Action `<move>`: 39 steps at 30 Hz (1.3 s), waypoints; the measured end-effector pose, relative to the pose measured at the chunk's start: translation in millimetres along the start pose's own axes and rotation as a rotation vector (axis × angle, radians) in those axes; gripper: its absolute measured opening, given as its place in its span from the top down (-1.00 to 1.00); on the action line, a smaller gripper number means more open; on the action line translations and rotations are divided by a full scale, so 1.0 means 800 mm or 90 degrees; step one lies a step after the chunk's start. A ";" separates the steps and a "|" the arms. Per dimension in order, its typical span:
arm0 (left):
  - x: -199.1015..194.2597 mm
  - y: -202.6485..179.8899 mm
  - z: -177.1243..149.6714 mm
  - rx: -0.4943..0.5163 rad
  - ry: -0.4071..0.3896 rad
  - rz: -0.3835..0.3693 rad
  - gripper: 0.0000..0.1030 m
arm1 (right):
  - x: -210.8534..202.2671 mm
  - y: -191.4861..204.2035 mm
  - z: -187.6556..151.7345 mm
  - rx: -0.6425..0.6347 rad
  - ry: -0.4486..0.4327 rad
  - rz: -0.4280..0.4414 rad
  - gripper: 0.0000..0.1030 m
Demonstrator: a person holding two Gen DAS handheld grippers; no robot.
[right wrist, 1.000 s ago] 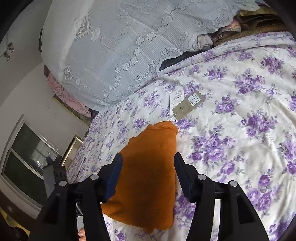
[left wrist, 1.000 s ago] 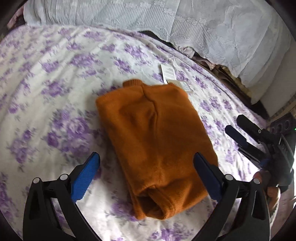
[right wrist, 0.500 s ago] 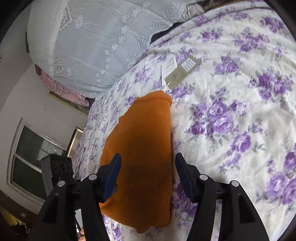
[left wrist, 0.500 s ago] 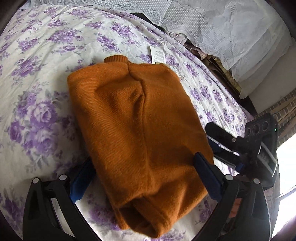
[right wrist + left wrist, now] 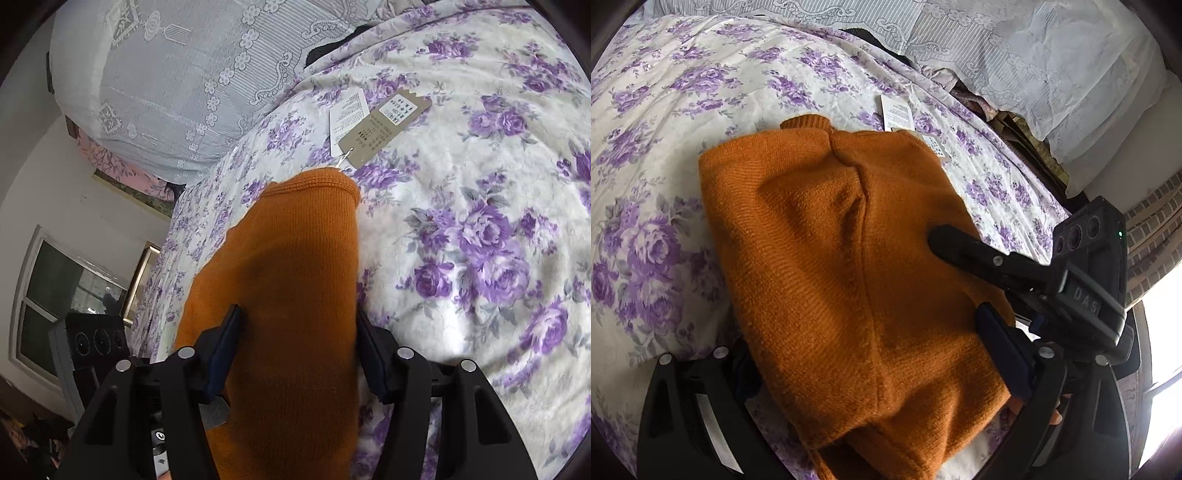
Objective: Fold small clothes
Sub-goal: 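Press the folded bundle flat with the right tool beside the left tool, then grasp the orange bundle's folded end with the right tool and lift it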
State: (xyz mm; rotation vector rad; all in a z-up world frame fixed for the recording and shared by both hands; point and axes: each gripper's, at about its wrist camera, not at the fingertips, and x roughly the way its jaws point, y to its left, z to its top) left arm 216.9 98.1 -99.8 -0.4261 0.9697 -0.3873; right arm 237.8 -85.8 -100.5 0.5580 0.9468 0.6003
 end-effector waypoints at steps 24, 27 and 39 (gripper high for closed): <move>-0.024 -0.024 -0.028 0.064 -0.013 -0.023 -0.23 | -0.060 0.014 -0.044 -0.054 -0.072 -0.050 0.19; -0.027 -0.036 -0.039 0.085 -0.011 -0.028 -0.20 | -0.078 0.011 -0.058 -0.050 -0.076 -0.059 0.19; -0.028 -0.116 -0.113 0.170 0.001 -0.044 -0.19 | -0.180 -0.012 -0.130 -0.033 -0.100 -0.087 0.23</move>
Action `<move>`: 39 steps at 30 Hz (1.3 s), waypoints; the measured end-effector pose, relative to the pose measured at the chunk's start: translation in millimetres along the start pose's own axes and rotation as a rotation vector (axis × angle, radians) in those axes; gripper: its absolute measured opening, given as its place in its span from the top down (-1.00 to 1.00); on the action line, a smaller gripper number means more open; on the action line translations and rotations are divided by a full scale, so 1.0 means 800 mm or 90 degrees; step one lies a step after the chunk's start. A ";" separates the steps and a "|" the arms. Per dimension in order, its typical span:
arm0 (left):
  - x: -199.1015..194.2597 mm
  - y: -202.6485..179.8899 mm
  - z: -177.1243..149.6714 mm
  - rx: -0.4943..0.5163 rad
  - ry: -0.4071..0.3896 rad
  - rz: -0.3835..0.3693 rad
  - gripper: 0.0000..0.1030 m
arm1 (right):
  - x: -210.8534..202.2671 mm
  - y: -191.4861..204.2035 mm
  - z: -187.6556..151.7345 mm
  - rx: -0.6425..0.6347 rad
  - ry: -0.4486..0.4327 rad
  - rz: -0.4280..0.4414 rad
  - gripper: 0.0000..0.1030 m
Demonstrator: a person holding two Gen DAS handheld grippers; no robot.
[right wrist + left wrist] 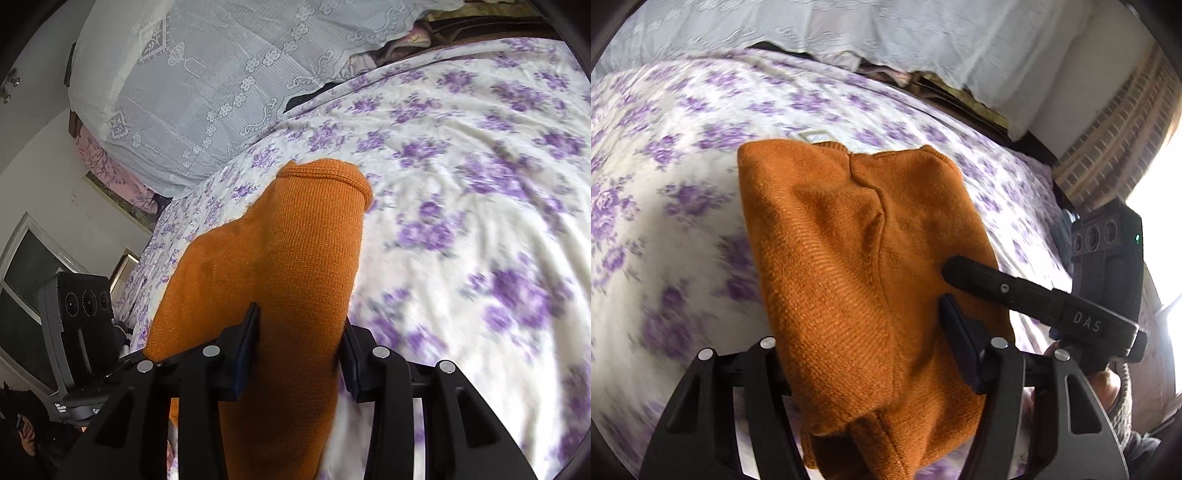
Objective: Fold small clothes
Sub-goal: 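Grasp the orange bundle's folded end with the right tool and lift it, then carry the held orange bundle with the right tool over the folded blue towel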
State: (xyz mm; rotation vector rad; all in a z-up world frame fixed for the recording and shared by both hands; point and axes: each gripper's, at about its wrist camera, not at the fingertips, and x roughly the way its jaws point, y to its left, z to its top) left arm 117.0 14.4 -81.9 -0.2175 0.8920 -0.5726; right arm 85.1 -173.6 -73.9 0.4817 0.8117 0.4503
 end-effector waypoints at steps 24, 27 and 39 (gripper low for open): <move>0.063 -0.311 -0.042 0.236 0.062 -0.138 -0.14 | -0.310 -0.138 -0.086 0.054 -0.212 -0.143 0.25; 0.075 -0.356 -0.040 0.268 0.066 -0.157 -0.14 | -0.347 -0.158 -0.089 0.068 -0.243 -0.165 0.25; 0.108 -0.515 -0.021 0.361 0.056 -0.227 -0.14 | -0.475 -0.213 -0.078 0.086 -0.355 -0.243 0.25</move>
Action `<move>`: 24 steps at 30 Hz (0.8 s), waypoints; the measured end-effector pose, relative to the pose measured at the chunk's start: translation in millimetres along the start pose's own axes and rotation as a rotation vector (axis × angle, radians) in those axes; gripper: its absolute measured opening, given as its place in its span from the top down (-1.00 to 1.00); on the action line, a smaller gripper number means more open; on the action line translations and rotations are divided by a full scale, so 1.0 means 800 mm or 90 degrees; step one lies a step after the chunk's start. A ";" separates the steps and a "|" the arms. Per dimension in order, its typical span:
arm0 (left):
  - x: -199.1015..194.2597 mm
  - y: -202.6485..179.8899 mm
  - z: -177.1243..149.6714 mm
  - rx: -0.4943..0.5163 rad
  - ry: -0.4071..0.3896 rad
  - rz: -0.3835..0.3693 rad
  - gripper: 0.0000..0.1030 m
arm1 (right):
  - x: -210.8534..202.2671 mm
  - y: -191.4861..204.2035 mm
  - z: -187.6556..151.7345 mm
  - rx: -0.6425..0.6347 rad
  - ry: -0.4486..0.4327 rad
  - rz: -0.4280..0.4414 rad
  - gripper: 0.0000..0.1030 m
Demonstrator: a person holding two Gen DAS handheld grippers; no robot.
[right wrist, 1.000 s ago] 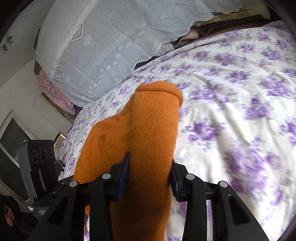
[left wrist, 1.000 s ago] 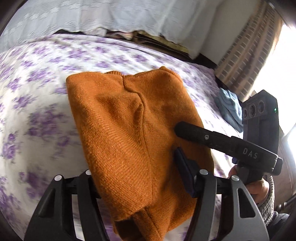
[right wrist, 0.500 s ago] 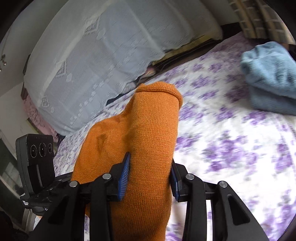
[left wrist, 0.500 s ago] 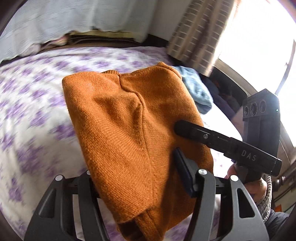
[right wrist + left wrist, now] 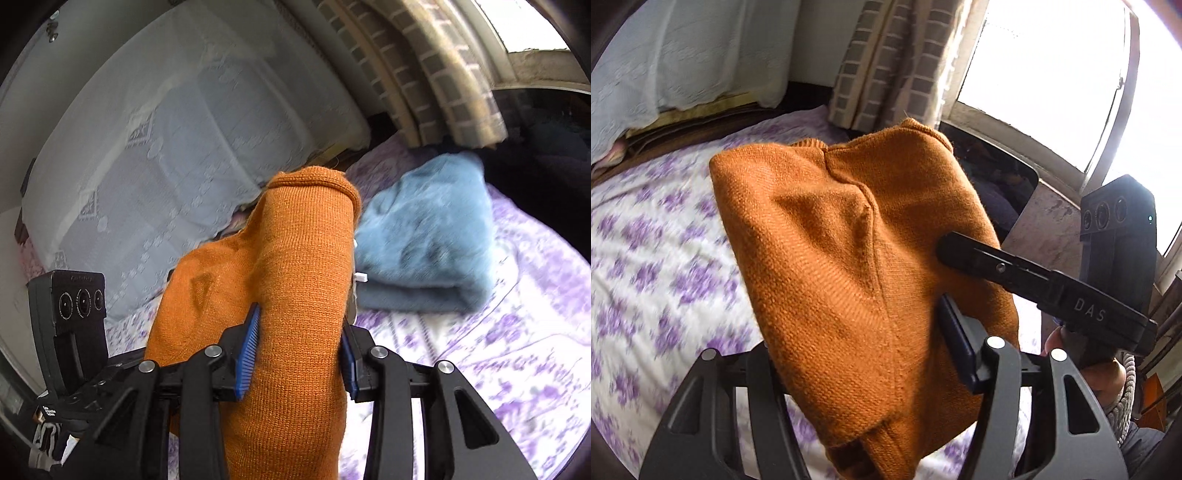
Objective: Fold small clothes
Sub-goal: 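Carry the held orange bundle with the right tool over the folded blue towel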
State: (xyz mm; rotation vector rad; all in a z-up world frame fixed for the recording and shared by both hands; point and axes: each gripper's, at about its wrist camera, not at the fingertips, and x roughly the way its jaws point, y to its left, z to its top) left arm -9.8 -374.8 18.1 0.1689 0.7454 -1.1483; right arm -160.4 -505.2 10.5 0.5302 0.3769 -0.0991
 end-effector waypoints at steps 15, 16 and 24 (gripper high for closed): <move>0.094 -0.024 0.132 0.051 0.001 0.011 -0.14 | 0.027 -0.085 0.100 0.058 -0.080 -0.012 0.26; 0.102 -0.021 0.138 0.050 0.002 0.014 -0.14 | 0.032 -0.089 0.109 0.061 -0.080 -0.012 0.26; 0.172 -0.007 0.180 0.039 0.023 0.012 -0.14 | 0.071 -0.139 0.144 0.102 -0.088 -0.029 0.27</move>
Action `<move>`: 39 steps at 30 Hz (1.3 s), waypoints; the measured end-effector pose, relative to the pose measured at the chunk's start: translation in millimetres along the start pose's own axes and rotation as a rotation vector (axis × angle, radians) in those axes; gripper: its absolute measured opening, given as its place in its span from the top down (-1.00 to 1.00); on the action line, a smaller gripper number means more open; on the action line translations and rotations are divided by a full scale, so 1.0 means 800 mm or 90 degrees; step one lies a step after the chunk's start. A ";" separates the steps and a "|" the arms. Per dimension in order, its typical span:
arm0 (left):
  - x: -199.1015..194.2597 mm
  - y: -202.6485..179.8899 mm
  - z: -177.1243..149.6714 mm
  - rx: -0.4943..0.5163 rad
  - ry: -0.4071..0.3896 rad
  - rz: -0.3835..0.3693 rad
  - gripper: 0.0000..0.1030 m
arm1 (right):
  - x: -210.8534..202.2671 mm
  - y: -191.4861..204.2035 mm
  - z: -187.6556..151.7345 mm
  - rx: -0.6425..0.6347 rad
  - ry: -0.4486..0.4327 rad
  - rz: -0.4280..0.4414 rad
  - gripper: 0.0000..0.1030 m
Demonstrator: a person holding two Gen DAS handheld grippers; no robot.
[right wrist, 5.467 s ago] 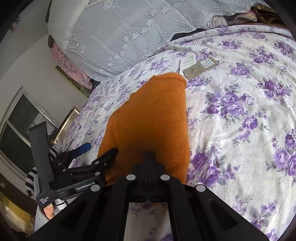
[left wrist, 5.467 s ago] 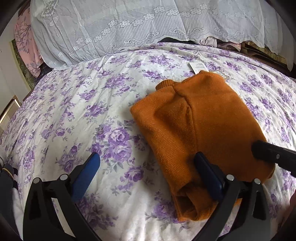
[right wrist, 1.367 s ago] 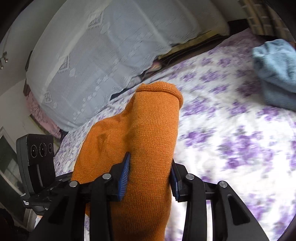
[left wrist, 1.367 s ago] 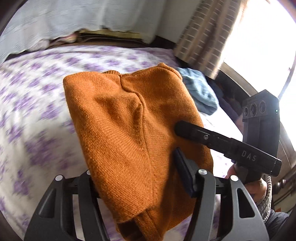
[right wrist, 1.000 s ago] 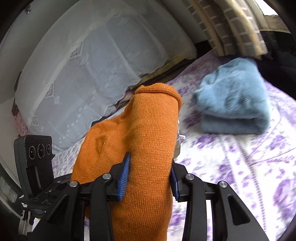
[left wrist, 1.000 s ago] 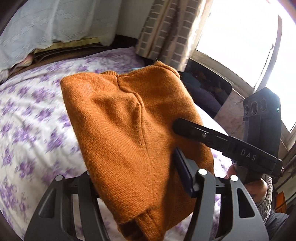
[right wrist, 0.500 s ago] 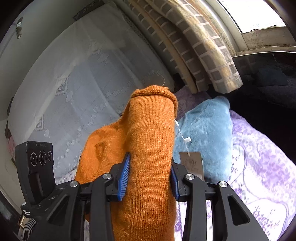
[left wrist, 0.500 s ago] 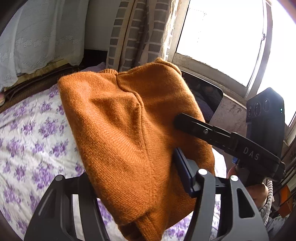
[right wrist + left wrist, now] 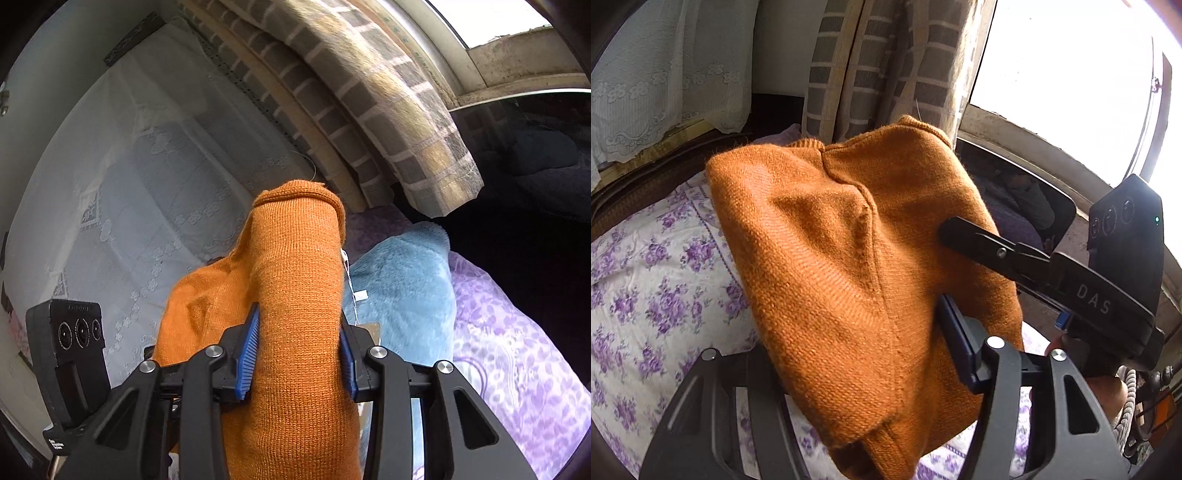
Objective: Fold small clothes
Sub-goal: 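Carry the held orange bundle with the right tool over the folded blue towel, then lower the orange bundle onto the blue towel and open the right tool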
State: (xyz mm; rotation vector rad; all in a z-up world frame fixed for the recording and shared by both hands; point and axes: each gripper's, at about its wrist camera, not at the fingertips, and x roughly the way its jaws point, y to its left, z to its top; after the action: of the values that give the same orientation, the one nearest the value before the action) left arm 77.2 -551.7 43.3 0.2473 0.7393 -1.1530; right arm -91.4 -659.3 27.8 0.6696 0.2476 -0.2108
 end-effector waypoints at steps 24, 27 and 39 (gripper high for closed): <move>0.089 0.072 -0.040 -0.098 -0.016 0.105 -0.92 | 0.069 -0.097 -0.025 0.044 0.019 -0.054 -0.04; 0.076 0.055 -0.046 -0.078 -0.031 0.136 -0.92 | 0.054 -0.082 -0.030 0.001 -0.013 -0.071 -0.04; 0.010 0.060 -0.073 -0.119 -0.075 0.237 -0.92 | -0.021 -0.024 -0.080 -0.122 -0.101 -0.165 -0.05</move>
State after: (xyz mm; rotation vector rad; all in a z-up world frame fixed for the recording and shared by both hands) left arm 98.0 -506.8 -13.7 0.1502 0.6583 -0.7349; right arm -122.8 -631.5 -27.4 0.4263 0.1987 -0.4802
